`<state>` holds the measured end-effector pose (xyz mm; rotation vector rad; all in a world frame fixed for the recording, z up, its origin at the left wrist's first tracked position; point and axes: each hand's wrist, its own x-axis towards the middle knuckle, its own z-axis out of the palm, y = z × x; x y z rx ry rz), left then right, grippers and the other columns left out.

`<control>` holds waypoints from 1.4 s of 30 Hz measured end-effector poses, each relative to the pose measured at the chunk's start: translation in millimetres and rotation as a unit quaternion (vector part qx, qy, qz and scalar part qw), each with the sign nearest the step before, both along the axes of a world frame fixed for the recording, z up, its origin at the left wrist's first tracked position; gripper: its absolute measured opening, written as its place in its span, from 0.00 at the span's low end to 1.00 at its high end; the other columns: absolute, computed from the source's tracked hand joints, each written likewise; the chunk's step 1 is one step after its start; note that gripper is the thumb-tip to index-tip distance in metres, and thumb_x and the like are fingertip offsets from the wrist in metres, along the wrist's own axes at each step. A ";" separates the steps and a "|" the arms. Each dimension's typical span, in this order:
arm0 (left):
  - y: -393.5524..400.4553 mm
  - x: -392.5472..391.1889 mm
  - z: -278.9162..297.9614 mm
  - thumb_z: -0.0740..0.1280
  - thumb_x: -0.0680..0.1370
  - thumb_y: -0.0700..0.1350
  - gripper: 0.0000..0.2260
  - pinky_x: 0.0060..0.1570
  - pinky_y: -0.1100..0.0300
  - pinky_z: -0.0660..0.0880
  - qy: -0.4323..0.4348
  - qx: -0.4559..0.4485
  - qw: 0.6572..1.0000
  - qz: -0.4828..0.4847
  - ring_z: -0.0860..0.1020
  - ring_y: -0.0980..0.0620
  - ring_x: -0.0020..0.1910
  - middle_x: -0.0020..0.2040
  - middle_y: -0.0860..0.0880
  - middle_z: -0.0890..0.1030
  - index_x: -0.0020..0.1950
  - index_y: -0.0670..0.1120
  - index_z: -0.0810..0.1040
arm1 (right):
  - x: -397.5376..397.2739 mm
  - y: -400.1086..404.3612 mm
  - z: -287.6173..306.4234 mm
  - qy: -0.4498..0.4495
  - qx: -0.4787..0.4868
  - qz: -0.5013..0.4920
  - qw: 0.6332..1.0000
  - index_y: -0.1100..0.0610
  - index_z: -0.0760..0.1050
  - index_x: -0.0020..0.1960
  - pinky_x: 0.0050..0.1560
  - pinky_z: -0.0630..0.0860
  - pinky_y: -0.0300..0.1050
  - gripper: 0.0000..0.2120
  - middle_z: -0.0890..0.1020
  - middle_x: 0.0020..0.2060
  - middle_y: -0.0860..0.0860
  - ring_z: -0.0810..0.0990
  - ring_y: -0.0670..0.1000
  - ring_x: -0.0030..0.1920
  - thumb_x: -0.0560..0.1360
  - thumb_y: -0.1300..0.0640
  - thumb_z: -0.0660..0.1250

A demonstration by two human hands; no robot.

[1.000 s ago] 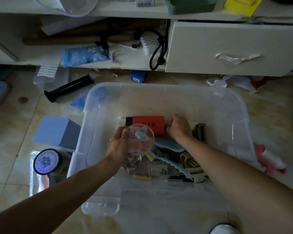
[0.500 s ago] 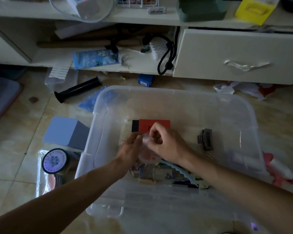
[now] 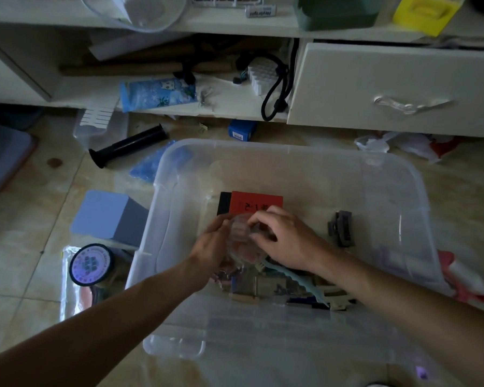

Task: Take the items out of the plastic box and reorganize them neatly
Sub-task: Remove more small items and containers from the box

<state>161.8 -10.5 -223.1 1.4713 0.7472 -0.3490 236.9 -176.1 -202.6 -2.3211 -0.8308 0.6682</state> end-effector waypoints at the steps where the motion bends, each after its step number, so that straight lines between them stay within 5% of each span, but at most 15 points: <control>1: 0.6 0.1 0.8 0.55 0.85 0.49 0.12 0.36 0.61 0.79 0.001 -0.001 1.000 -0.001 0.83 0.51 0.46 0.49 0.49 0.83 0.62 0.53 0.76 | 0.9 -2.7 1.9 0.004 -0.005 0.008 1.000 0.50 0.75 0.60 0.44 0.76 0.42 0.11 0.74 0.51 0.46 0.75 0.44 0.45 0.79 0.50 0.67; 6: -3.7 -1.8 1.7 0.55 0.84 0.49 0.11 0.34 0.63 0.77 -0.019 0.014 1.000 -0.011 0.83 0.49 0.44 0.46 0.49 0.83 0.59 0.53 0.76 | -3.5 -4.5 0.3 0.033 0.052 -0.069 0.996 0.51 0.74 0.49 0.34 0.69 0.35 0.09 0.76 0.40 0.45 0.74 0.43 0.36 0.72 0.56 0.73; 10: -4.9 -0.3 7.5 0.56 0.84 0.52 0.12 0.43 0.39 0.79 -0.032 -0.003 0.999 0.008 0.82 0.35 0.45 0.44 0.47 0.84 0.61 0.52 0.76 | 6.0 -3.5 -2.4 -0.019 0.055 -0.133 0.989 0.51 0.74 0.45 0.34 0.66 0.31 0.07 0.76 0.41 0.44 0.73 0.41 0.39 0.73 0.56 0.72; 13: -3.6 0.1 7.6 0.56 0.84 0.53 0.12 0.45 0.33 0.76 -0.028 -0.008 0.999 0.022 0.82 0.34 0.47 0.48 0.45 0.83 0.61 0.53 0.76 | 11.1 -6.0 -5.5 -0.050 0.028 -0.124 0.991 0.50 0.77 0.48 0.38 0.65 0.32 0.05 0.75 0.44 0.45 0.73 0.42 0.42 0.76 0.51 0.70; 15: -3.9 -0.1 8.3 0.55 0.84 0.54 0.13 0.43 0.36 0.79 -0.032 -0.010 0.999 0.023 0.83 0.37 0.47 0.50 0.44 0.83 0.61 0.53 0.75 | 9.4 -8.2 -6.0 -0.066 0.023 -0.105 0.992 0.50 0.76 0.59 0.46 0.68 0.32 0.14 0.75 0.53 0.48 0.76 0.45 0.51 0.78 0.44 0.67; 18: -4.2 2.7 10.3 0.54 0.84 0.53 0.13 0.37 0.53 0.82 -0.026 -0.031 0.999 0.036 0.83 0.44 0.46 0.51 0.45 0.82 0.63 0.52 0.75 | 2.0 -7.8 -3.4 0.011 0.039 -0.004 0.999 0.49 0.57 0.78 0.65 0.69 0.41 0.39 0.62 0.73 0.48 0.66 0.47 0.70 0.75 0.35 0.67; 20: -4.7 4.0 10.3 0.53 0.84 0.53 0.13 0.36 0.56 0.81 -0.017 -0.038 0.999 0.030 0.83 0.46 0.48 0.51 0.47 0.82 0.63 0.54 0.74 | -3.4 -6.5 -5.1 0.063 0.005 0.047 0.997 0.43 0.45 0.81 0.70 0.67 0.47 0.52 0.49 0.78 0.46 0.57 0.49 0.75 0.69 0.35 0.73; 22: -6.4 4.0 12.3 0.53 0.84 0.53 0.13 0.35 0.57 0.81 -0.012 -0.040 0.999 0.017 0.82 0.46 0.48 0.51 0.49 0.81 0.63 0.55 0.74 | -6.6 -5.4 -10.4 0.053 -0.017 0.047 0.997 0.42 0.43 0.80 0.68 0.69 0.47 0.57 0.47 0.78 0.46 0.58 0.50 0.75 0.65 0.37 0.78; 25: -5.5 4.9 14.2 0.53 0.84 0.55 0.15 0.37 0.57 0.81 -0.015 -0.028 0.999 0.007 0.82 0.49 0.47 0.51 0.48 0.81 0.65 0.52 0.73 | -9.6 -1.7 -18.4 -0.016 0.030 0.024 0.999 0.48 0.51 0.80 0.63 0.75 0.43 0.54 0.61 0.73 0.51 0.70 0.51 0.68 0.65 0.40 0.79; 30: -3.9 5.3 19.8 0.51 0.73 0.74 0.31 0.56 0.47 0.78 0.031 0.003 1.000 -0.005 0.81 0.47 0.53 0.56 0.46 0.82 0.60 0.55 0.77 | -9.4 -2.6 -22.6 -0.038 0.067 0.015 0.997 0.50 0.57 0.79 0.63 0.75 0.42 0.52 0.66 0.71 0.51 0.71 0.49 0.67 0.64 0.40 0.80; 33: -6.7 -0.6 27.3 0.49 0.81 0.64 0.20 0.60 0.53 0.73 -0.021 0.108 0.993 -0.031 0.76 0.49 0.56 0.60 0.46 0.78 0.56 0.55 0.76 | -13.3 -4.1 -21.8 -0.062 0.072 0.024 0.995 0.51 0.58 0.78 0.62 0.76 0.42 0.51 0.67 0.70 0.51 0.71 0.49 0.66 0.64 0.41 0.80; 35: -5.9 -4.7 28.7 0.50 0.83 0.58 0.18 0.61 0.55 0.69 -0.066 0.201 0.975 -0.073 0.72 0.49 0.63 0.64 0.49 0.74 0.68 0.56 0.70 | -18.1 -3.8 -19.6 -0.069 0.070 0.021 0.995 0.51 0.58 0.78 0.61 0.76 0.42 0.51 0.67 0.70 0.51 0.71 0.49 0.66 0.64 0.40 0.80; 37: -4.7 -12.5 25.7 0.52 0.81 0.60 0.21 0.66 0.50 0.69 -0.120 0.219 0.962 -0.114 0.70 0.48 0.67 0.68 0.50 0.70 0.74 0.60 0.62 | -23.4 -3.8 -15.6 -0.070 0.069 0.019 0.995 0.53 0.57 0.79 0.61 0.74 0.40 0.52 0.67 0.70 0.51 0.71 0.49 0.66 0.64 0.40 0.80; 42: -8.3 -33.5 33.1 0.57 0.77 0.61 0.29 0.60 0.48 0.73 -0.117 0.261 0.933 -0.216 0.68 0.46 0.64 0.67 0.47 0.64 0.76 0.65 0.50 | -35.2 -3.8 -1.7 -0.073 0.068 0.024 0.995 0.53 0.56 0.79 0.64 0.75 0.44 0.52 0.66 0.70 0.54 0.69 0.51 0.68 0.65 0.45 0.80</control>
